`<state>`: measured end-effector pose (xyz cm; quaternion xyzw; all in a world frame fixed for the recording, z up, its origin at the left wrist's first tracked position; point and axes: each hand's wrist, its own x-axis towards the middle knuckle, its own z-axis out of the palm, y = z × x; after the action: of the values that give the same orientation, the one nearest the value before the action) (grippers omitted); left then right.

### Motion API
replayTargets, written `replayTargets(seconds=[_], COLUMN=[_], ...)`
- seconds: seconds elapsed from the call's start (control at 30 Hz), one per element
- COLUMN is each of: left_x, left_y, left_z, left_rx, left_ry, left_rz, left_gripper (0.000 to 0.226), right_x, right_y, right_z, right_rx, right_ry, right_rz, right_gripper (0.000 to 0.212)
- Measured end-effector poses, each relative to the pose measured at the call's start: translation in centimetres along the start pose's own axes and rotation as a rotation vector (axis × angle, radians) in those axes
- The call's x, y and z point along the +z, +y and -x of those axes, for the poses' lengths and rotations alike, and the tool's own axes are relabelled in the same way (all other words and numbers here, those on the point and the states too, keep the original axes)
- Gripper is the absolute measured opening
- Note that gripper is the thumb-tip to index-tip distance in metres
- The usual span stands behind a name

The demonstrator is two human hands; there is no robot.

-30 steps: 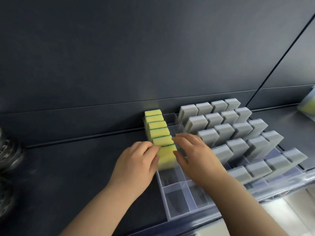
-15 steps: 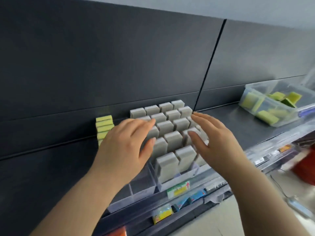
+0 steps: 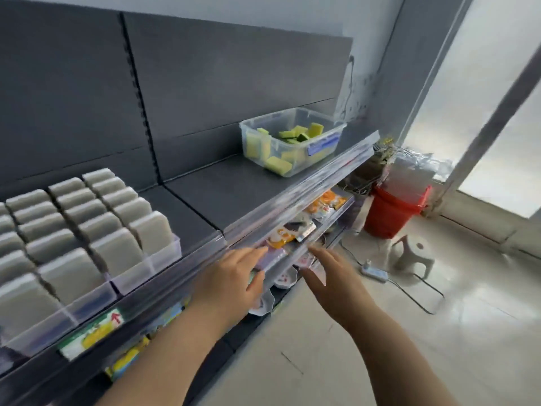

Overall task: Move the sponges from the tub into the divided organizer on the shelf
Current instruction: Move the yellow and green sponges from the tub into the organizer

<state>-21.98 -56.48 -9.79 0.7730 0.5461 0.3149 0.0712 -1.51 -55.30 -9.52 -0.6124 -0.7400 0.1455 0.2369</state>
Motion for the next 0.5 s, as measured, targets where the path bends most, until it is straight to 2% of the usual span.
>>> replayTargets(seconds=[0.33, 0.5], left_x=[10.0, 14.6], left_y=[3.8, 4.2], left_z=[-4.7, -10.7], left_rx=[0.018, 0.035], left_ry=[-0.236, -0.228], left_rz=[0.018, 0.044], left_gripper=[0.042, 0.042], right_x=[-1.7, -2.7], right_y=[13.0, 18.4], right_z=[3.2, -1.3], right_rx=[0.244, 0.253], right_ry=[0.005, -0.008], right_rz=[-0.015, -0.009], right_gripper=[0.049, 0.048])
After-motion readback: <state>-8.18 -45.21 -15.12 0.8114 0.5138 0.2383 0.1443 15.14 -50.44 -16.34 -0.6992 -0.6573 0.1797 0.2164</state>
